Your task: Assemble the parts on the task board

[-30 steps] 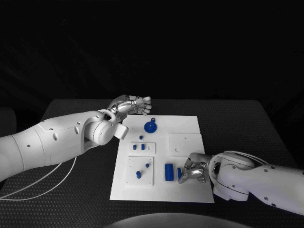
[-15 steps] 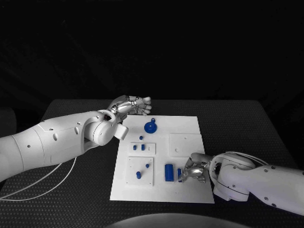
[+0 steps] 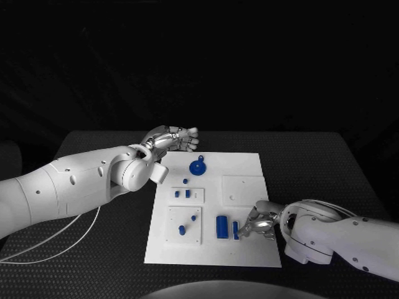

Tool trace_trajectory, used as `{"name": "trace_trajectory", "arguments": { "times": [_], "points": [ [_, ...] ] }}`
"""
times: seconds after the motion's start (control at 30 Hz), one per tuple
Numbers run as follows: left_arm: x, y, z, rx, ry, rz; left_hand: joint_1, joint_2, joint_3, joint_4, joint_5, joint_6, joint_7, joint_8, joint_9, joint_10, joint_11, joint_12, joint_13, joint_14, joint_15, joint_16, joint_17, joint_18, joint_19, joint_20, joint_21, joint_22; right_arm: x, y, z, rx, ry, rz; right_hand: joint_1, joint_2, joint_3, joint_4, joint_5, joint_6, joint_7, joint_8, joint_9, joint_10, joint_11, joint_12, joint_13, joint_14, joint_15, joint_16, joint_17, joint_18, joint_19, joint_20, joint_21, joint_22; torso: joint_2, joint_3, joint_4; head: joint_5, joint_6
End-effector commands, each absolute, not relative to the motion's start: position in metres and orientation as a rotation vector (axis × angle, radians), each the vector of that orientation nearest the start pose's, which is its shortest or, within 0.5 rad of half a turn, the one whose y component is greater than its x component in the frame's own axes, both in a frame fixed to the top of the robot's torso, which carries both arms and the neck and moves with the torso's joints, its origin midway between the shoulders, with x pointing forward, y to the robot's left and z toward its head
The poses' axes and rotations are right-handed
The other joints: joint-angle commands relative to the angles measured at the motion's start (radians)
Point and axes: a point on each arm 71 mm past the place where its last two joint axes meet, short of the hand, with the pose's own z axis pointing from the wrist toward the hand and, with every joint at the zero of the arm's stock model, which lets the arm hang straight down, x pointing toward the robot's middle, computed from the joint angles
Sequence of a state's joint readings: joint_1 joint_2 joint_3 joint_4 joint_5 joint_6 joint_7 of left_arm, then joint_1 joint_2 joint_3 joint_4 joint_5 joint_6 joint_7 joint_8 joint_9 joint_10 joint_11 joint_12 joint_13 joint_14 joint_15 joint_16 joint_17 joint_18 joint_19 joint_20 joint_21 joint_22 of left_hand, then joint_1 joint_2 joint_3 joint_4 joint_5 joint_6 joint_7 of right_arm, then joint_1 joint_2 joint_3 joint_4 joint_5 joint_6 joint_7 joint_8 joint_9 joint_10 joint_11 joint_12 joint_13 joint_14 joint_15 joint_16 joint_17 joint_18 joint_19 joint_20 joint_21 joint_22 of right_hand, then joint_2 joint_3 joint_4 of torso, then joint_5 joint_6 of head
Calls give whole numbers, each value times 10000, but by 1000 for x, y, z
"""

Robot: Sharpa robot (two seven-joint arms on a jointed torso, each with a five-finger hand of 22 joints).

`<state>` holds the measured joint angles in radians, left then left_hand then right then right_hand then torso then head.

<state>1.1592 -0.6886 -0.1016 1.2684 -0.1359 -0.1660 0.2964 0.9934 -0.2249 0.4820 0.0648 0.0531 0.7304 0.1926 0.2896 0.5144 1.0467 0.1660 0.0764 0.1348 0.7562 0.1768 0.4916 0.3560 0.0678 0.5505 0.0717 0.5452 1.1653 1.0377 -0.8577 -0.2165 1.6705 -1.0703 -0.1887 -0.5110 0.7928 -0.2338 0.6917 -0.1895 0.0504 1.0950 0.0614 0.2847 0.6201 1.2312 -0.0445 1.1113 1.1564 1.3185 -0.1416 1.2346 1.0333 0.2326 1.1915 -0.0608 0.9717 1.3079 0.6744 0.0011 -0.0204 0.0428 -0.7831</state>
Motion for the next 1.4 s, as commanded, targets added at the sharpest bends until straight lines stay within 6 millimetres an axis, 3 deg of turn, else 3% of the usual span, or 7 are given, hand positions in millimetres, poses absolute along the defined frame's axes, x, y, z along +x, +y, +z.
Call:
{"name": "trace_trajectory", "arguments": {
  "times": [0.03, 0.8, 1.17, 1.2, 1.23, 1.3, 1.4],
  "points": [
    [514, 197, -240, -10253, 16639, -14529, -4, 104, -48, 6, -24, -48, 162, 59, -15, 42, 3, 21, -14, 75, 14, -49, 16, 74, 39, 62, -56, 13, 377, -199, -328, 3899, 24018, 5469, -44, -297, 17, 130, -7, -186, 93, -124, -46, -172, 39, -126, -90, 11, -39, -31, -19, 292, 31, -4, -37, 42, -13, 4, -12, -38, 89],
    [553, 253, -244, -11446, 15004, -13327, 603, 582, -388, -490, -20, 296, -141, 230, -48, 299, -236, 102, -156, 589, -265, 3, 225, 18, 295, -110, -181, 22, 561, -257, -241, 8337, 16700, 10800, 515, 1050, -2312, -979, 1485, -1586, 749, -660, 27, -2290, 718, -1442, -831, -1936, 643, -1761, -771, -8, -2367, 834, -1581, -211, -411, 5, -278, -57, 2100],
    [566, 272, -243, -11770, 14299, -12810, 616, 629, -633, -762, -21, -29, -528, 0, -219, -448, -447, -150, -468, -309, -301, -693, 6, -286, -46, -134, -556, -66, 578, -264, -238, 9285, 15624, 11371, 1076, 1326, -1773, -1004, 898, -2809, 987, -1030, -301, -3818, 1924, -8286, -7361, -5284, 2979, -8108, -4878, -992, -6728, 2299, -5745, -2430, -461, 103, -174, 114, 2772],
    [565, 275, -244, -11635, 14580, -12412, -2520, 2249, -4820, -648, -531, -7304, -1926, -2896, -5144, -3341, -1660, -764, -1348, -7562, -1768, -4916, -3560, -678, -5505, -717, -5452, -3527, 578, -265, -239, 9125, 16018, 10512, -7928, 2338, -6917, 1895, -504, -10950, -614, -2847, -6201, -12312, 445, -11113, -11564, -13185, 1416, -12346, -10333, -2326, -11915, 608, -9717, -5519, -454, 72, -201, 51, 2611],
    [565, 275, -244, -11636, 14576, -12413, -2574, 2249, -4820, -648, -531, -7304, -1926, -2896, -5144, -10467, -1660, -764, -1348, -7562, -1768, -4916, -3560, -678, -5505, -717, -5452, -3624, 578, -265, -239, 9129, 16010, 10518, -7928, 2338, -6917, 1895, -504, -10950, -614, -2847, -6201, -12312, 445, -11113, -11564, -13185, 1416, -12346, -10333, -2326, -11915, 608, -9717, -5709, -460, 71, -199, 48, 2606],
    [564, 274, -245, -11644, 14543, -12417, -9934, 2249, -4820, -648, -531, -7304, -1926, -2896, -5144, -10467, -1660, -764, -1348, -7562, -1768, -4916, -3560, -678, -5505, -717, -5452, -4129, 577, -264, -239, 9154, 15954, 10565, -7928, 2338, -6917, 1895, -504, -10950, -614, -2847, -6201, -12312, 445, -11113, -11564, -13185, 1416, -12346, -10333, -2326, -11915, 608, -9717, -13079, -500, 67, -179, 25, 2569],
    [560, 270, -245, -11672, 14433, -12429, -9934, 2249, -4820, -648, -531, -7304, -1926, -2896, -5144, -10467, -1660, -764, -1348, -7562, -1768, -4916, -3560, -678, -5505, -717, -5452, -11653, 574, -260, -239, 9242, 15766, 10716, -7928, 2338, -6917, 1895, -504, -10950, -614, -2847, -6201, -12312, 445, -11113, -11564, -13185, 1416, -12346, -10333, -2326, -11915, 608, -9717, -13079, -636, 54, -115, -51, 2444]
  ]
}}
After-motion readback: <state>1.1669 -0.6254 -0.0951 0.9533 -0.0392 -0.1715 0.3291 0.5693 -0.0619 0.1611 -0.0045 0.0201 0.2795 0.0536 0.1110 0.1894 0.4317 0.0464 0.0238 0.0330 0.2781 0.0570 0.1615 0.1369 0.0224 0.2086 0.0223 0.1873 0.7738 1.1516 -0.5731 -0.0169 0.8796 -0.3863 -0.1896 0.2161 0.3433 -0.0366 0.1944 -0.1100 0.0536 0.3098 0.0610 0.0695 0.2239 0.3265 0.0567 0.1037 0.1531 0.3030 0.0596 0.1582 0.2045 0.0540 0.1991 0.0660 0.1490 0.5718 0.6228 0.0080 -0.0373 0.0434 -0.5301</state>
